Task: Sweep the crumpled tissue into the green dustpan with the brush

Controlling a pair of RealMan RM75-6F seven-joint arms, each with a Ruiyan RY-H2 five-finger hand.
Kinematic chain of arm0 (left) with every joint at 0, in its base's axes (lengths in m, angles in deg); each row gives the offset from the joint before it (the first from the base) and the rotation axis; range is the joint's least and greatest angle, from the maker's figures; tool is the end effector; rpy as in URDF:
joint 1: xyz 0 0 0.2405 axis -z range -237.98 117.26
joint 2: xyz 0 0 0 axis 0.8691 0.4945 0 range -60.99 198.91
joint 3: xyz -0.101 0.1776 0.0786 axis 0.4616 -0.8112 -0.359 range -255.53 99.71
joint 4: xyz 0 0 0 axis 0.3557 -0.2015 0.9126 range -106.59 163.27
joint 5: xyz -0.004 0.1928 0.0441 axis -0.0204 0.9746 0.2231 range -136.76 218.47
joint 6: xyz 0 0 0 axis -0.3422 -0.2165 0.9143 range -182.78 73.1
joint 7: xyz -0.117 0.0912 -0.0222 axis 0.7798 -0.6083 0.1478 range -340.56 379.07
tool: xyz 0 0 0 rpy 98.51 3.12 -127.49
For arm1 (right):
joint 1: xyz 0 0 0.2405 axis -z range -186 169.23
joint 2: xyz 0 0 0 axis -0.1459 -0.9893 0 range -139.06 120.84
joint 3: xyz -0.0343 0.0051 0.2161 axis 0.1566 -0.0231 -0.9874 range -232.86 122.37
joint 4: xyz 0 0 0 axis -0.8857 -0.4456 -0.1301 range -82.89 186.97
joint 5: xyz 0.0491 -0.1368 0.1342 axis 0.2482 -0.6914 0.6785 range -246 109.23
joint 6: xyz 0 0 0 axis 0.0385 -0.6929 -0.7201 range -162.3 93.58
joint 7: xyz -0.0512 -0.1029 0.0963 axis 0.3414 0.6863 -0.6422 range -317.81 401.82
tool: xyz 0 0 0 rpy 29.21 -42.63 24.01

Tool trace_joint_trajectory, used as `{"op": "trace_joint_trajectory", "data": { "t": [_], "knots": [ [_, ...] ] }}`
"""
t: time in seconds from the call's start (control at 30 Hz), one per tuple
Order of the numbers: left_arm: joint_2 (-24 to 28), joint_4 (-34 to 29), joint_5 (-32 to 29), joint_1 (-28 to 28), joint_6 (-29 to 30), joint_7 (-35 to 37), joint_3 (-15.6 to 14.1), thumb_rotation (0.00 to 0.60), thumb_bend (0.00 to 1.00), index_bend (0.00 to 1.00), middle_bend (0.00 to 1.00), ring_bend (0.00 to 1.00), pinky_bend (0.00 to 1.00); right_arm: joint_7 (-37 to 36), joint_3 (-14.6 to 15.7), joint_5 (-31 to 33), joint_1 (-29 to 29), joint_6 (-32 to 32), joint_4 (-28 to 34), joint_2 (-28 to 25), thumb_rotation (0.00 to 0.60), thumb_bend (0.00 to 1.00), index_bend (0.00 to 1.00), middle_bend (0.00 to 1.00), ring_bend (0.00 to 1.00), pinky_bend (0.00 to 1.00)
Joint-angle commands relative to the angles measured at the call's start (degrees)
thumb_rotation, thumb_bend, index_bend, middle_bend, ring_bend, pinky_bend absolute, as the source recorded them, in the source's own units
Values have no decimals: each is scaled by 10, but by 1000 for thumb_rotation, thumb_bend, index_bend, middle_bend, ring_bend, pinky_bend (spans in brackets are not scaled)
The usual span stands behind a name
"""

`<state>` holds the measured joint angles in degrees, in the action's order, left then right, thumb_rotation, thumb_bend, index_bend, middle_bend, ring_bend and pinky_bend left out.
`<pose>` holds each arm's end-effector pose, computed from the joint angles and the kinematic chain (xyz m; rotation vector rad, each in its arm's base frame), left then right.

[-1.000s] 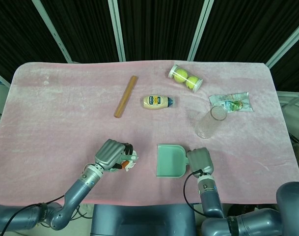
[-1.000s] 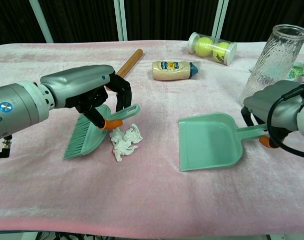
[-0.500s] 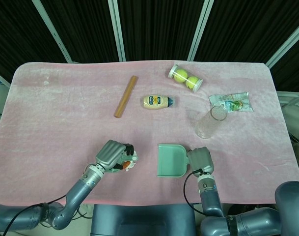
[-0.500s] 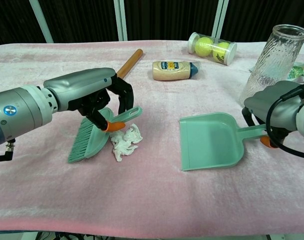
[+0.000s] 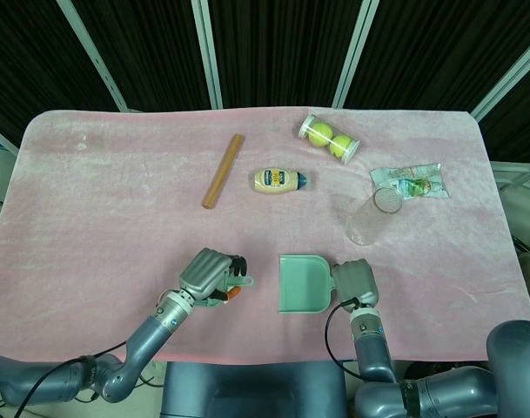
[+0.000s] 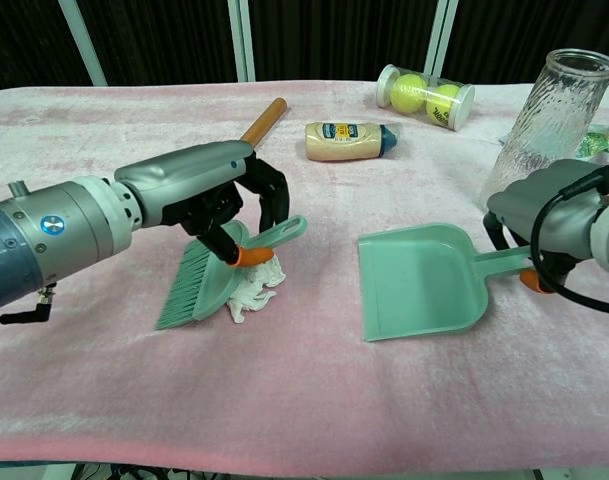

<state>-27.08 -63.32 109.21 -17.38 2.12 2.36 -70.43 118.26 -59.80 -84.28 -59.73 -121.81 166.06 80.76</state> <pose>-0.0629 0.2670 -0.0483 -2.0099 -1.1041 -1.1273 -0.1202 -0.2468 -0.0003 1.8417 -0.7548 0.0735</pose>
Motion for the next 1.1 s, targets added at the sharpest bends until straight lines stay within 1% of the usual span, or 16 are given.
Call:
{"op": "trace_joint_trajectory", "data": {
  "t": [0.03, 0.33, 0.53, 0.87, 1.1],
  "knots": [
    [-10, 8, 0, 4, -2, 3, 5, 600, 433, 596, 667, 847, 967, 1, -1, 1, -1, 0, -1, 0, 600, 400, 582, 522, 626, 748],
    [-60, 43, -4, 22, -11, 7, 23, 600, 433, 598, 668, 847, 967, 3, -1, 4, -3, -3, -3, 4, 600, 400, 582, 522, 626, 748],
    [-83, 59, -1, 34, -11, 8, 35, 600, 433, 599, 668, 847, 967, 4, -4, 4, -6, -5, -4, 10, 600, 400, 582, 522, 626, 749],
    [-128, 90, 18, 54, -6, 37, 60, 600, 433, 598, 667, 847, 967, 8, -7, 6, -9, -13, -4, 19, 600, 400, 583, 523, 626, 749],
    [-138, 91, 23, 61, -1, 48, 73, 600, 432, 599, 668, 847, 967, 10, -12, 4, -12, -21, 2, 25, 600, 400, 583, 523, 626, 749]
  ]
}}
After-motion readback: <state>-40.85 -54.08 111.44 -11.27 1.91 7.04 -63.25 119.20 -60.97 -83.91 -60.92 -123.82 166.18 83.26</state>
